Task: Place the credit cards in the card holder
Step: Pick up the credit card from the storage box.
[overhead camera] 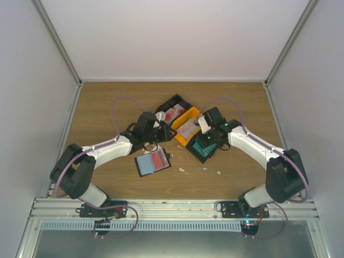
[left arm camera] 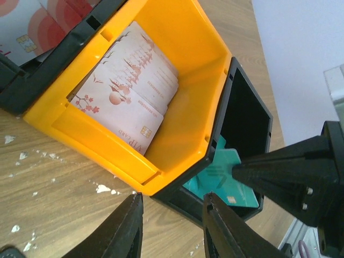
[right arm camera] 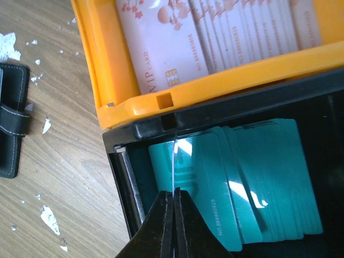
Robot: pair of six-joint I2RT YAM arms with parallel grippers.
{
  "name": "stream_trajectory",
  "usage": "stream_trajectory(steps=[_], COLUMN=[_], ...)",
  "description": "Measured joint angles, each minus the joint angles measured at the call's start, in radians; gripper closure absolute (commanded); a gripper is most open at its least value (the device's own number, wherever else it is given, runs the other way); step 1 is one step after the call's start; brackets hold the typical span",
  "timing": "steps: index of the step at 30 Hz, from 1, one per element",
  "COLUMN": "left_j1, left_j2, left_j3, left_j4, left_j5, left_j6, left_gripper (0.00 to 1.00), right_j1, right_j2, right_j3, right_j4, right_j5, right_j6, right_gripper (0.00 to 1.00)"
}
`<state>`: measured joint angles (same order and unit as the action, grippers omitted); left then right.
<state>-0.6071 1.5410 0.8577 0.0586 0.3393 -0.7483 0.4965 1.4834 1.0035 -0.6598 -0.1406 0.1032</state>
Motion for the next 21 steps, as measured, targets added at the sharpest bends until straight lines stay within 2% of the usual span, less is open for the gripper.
stream_trajectory(steps=[3,6,9,11,15,21], left_j1=[0.000,0.000,0.000,0.000,0.008,0.014], left_j2=[-0.040,-0.083,-0.134,-0.183,-0.295,-0.426], left_j3=[-0.019,-0.039,-0.061,-0.085,-0.138,-0.217], left_j4=[-0.006,-0.010,-0.013,-0.007,0.017,0.111], left_j5=[-0.005,-0.005,-0.001,0.012,0.068,0.182], left_j6=[0.007,0.023,0.046,0.060,0.070,0.023], left_gripper=[0.58,0.47,0.35,0.31,0.26,0.24], right_j1=[0.000,0.000,0.000,0.001,0.003,0.011], right_j2=[-0.029,-0.079,-0.149,-0.205,-0.288,-0.393], right_j3=[0.000,0.000,0.000,0.000,-0.002,-0.108], right_j4=[0.001,0.000,0.009,0.037,0.105,0.389], right_j5=[0.029,0.057,0.045,0.010,-0.085,-0.300], right_j6=[0.007,0.018,0.026,0.038,0.084,0.282], right_gripper=[1.00,1.00,1.00,1.00,1.00,1.00])
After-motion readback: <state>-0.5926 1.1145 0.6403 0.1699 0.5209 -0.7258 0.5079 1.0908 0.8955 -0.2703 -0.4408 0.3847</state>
